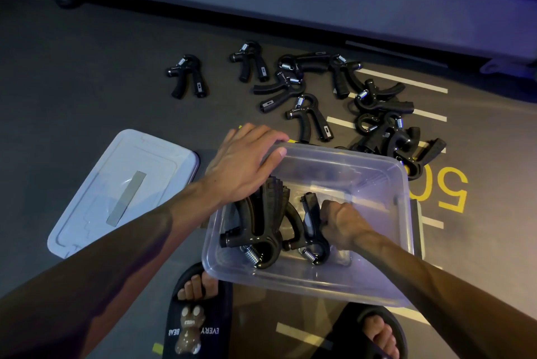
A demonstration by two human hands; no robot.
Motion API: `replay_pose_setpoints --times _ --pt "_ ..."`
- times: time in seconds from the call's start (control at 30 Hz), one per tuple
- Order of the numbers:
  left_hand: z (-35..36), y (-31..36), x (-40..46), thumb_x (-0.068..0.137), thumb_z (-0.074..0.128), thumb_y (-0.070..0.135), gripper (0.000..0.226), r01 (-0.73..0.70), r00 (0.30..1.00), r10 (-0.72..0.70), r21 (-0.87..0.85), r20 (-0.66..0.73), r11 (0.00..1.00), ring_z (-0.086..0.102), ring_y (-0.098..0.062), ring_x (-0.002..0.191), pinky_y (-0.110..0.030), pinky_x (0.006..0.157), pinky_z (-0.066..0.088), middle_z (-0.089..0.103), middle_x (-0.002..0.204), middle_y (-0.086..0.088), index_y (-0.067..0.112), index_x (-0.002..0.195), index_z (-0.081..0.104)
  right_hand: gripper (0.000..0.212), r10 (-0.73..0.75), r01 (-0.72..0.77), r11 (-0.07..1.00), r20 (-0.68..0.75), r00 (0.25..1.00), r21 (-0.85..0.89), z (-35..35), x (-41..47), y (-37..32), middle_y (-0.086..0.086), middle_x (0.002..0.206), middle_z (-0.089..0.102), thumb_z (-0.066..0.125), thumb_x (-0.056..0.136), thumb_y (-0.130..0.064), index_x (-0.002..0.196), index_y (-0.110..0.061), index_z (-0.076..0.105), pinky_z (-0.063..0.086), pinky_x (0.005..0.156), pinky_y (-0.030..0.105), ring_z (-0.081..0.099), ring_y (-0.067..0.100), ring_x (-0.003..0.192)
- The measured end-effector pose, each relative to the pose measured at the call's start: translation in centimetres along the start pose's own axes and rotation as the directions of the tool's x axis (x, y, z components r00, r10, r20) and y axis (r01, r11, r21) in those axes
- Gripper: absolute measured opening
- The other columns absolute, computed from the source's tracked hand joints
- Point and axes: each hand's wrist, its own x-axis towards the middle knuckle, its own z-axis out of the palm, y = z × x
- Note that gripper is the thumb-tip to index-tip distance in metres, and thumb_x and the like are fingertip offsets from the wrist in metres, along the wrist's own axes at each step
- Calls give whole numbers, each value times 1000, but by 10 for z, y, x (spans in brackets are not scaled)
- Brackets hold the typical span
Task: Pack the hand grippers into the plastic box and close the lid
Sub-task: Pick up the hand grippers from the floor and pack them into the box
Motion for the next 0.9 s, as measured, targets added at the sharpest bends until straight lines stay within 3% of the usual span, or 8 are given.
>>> replay_pose_setpoints --times 0.1,0.23,0.3,0.37,0.43,0.57,0.77,0.9 --pt "-6 -3 6 106 33 44 37 16 999 -12 -97 42 995 51 -10 109 -32 93 33 59 120 15 30 130 58 28 -12 11 1000 -27 1000 -13 -14 1 -3 10 113 68 52 90 -29 110 -16 66 52 83 32 65 33 105" --pt "-18 -22 29 107 39 36 32 77 996 -61 -305 63 949 60 -8 103 -28 90 43 65 111 12 24 118 67 17 -261 263 965 -78 962 13 -57 -1 -18 0 101 73 56 94 -31 99 -23 71 52 79 28 68 20 95" --pt "-20 -38 46 107 46 27 25 226 973 -178 -446 146 866 65 -8 96 -22 84 47 71 106 10 23 112 70 11 -379 387 899 -79 922 204 -84 -10 -30 -7 84 72 61 96 -27 92 -22 70 52 68 26 68 10 76" --pt "-17 -54 62 105 52 22 18 381 922 -285 -491 261 783 64 -7 84 -12 74 47 72 100 7 24 108 69 11 -456 449 784 -95 885 429 -109 -24 -43 -1 82 74 62 97 -19 90 -14 69 57 60 31 71 17 69" --pt "-9 -70 75 102 56 19 17 445 886 -329 -394 328 804 61 -7 82 -11 72 44 70 98 6 22 112 70 11 -487 506 665 -196 851 549 -131 -30 -50 9 86 76 62 97 -15 94 -7 69 59 59 34 73 25 71" --pt "10 -94 98 99 57 19 25 428 845 -352 -116 403 896 62 -22 110 -28 96 44 62 118 -3 22 122 69 12 -375 581 583 -445 813 569 -150 -5 -51 9 82 75 61 98 -15 92 -8 69 57 59 33 72 22 66" --pt "42 -107 132 96 60 26 44 295 848 -319 122 423 948 25 -30 144 -38 120 24 29 161 1 35 139 56 10 -254 506 633 -459 851 586 -145 31 -40 6 82 74 62 96 -18 92 -14 71 57 64 30 71 12 65" --pt "58 -112 150 96 58 35 50 236 823 -313 215 473 948 17 -30 149 -45 122 23 17 166 2 42 145 47 10 -221 467 668 -445 868 579 -143 39 -33 3 85 74 63 96 -24 91 -20 71 62 75 44 73 10 67"
